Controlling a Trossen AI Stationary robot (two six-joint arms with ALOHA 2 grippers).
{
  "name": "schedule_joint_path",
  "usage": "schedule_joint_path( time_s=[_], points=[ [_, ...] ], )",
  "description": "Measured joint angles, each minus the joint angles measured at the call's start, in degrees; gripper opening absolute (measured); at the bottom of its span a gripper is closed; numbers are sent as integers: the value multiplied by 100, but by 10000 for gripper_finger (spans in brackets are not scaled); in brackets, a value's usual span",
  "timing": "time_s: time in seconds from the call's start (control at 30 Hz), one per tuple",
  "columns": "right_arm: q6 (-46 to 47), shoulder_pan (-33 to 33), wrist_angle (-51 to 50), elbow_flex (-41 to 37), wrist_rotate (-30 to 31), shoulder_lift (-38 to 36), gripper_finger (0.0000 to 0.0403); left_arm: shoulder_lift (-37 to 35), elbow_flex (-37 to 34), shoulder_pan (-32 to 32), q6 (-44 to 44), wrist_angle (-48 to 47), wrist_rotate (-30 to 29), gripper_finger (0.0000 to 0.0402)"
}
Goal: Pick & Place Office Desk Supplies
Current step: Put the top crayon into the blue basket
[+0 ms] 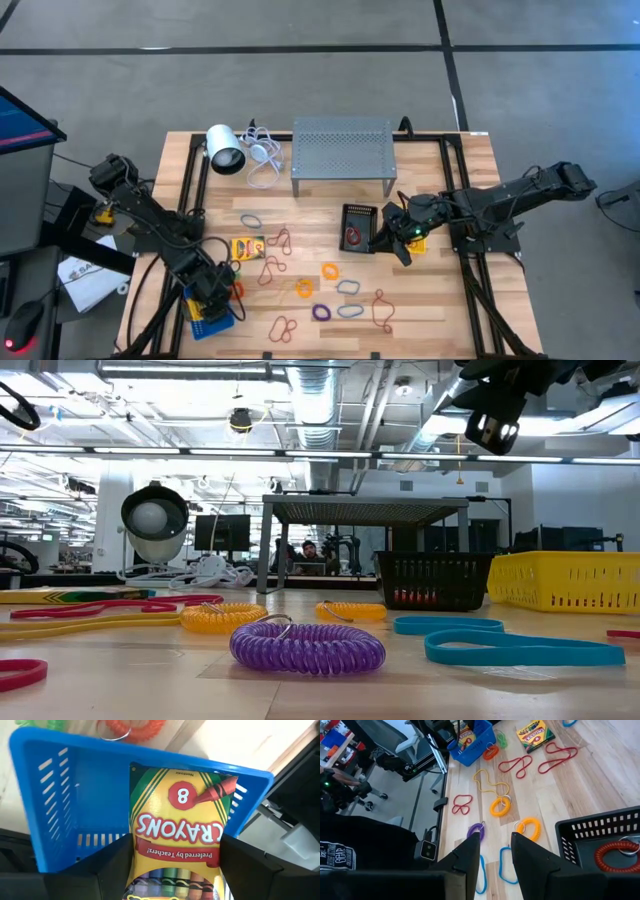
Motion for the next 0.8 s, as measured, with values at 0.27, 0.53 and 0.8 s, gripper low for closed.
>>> schedule_joint_path(
  time_s=[0.27, 0.53, 0.8],
  points=[
    [-110, 0, -2, 0, -2, 1, 107, 0, 0, 16, 111, 102, -2, 266],
    [-198, 4, -7, 0, -21, 0, 107, 0, 0, 26, 129, 104, -5, 269],
    [-201, 13, -6, 0, -21, 1, 107, 0, 0, 47, 129, 104, -4, 286]
  ],
)
